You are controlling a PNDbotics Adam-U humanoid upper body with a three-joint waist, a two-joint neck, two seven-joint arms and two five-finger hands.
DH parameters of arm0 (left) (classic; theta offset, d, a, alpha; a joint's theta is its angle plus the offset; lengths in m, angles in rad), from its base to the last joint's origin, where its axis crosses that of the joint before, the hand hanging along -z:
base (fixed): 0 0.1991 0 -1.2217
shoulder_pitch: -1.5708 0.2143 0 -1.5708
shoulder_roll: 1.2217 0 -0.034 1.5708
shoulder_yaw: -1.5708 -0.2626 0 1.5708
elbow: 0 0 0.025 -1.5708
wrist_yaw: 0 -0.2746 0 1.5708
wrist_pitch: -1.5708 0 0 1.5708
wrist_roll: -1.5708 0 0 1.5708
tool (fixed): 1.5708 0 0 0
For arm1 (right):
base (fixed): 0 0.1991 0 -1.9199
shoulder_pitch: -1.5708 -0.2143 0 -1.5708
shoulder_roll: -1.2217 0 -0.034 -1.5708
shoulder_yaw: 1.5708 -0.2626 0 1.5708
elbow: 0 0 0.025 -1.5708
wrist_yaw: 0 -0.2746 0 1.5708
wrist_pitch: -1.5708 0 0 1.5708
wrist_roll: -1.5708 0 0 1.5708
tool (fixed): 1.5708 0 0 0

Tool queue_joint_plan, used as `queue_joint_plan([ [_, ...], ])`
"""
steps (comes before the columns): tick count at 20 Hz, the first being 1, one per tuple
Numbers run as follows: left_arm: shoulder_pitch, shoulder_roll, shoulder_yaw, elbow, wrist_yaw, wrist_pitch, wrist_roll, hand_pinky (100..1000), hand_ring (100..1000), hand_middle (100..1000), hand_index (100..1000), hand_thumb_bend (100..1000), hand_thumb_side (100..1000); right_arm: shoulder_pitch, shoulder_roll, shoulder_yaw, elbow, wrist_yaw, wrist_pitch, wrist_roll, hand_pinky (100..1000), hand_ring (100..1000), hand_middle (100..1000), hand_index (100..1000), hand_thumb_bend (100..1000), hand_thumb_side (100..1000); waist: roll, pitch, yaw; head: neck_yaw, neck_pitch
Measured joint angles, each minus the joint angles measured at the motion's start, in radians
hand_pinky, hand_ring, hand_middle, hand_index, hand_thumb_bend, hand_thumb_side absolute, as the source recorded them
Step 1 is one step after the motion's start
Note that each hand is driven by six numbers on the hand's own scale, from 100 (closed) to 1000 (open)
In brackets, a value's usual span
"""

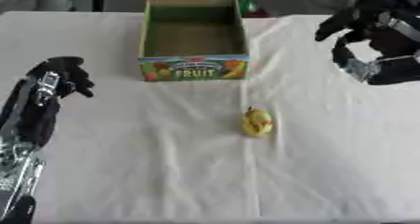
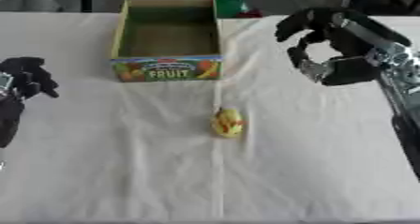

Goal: Pick up objects on the table and place them in the box.

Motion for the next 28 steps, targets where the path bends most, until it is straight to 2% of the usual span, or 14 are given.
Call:
queue_joint_plan([
  [7,0.000,0.000,-0.004,0.000,0.003,0.000,-0.001,491,541,517,715,100,731,-0.071,0.008,0.055,0.076,0.119,-0.074,0.009,568,821,795,855,100,198,0.000,-0.004,0.006,-0.008,0.000],
  [14,0.000,0.000,-0.007,0.000,0.004,-0.001,-0.005,491,541,517,715,100,728,-0.114,0.069,0.121,0.168,0.300,-0.175,0.030,628,849,832,873,100,211,0.002,-0.007,0.012,-0.019,0.000],
  [15,0.000,0.000,-0.008,0.000,0.004,-0.001,-0.005,491,541,517,715,100,725,-0.117,0.079,0.129,0.180,0.326,-0.189,0.030,635,851,835,875,100,112,0.002,-0.007,0.012,-0.020,0.000],
  [16,0.000,0.000,-0.009,0.000,0.005,-0.002,-0.006,491,541,517,715,100,727,-0.118,0.087,0.136,0.191,0.351,-0.201,0.029,642,854,839,877,100,218,0.002,-0.007,0.012,-0.021,0.000],
  [28,0.000,0.000,-0.010,0.000,0.007,-0.002,-0.007,491,542,518,716,100,727,-0.122,0.148,0.177,0.293,0.596,-0.297,-0.053,714,886,876,892,100,249,0.005,-0.008,0.012,-0.029,-0.001],
])
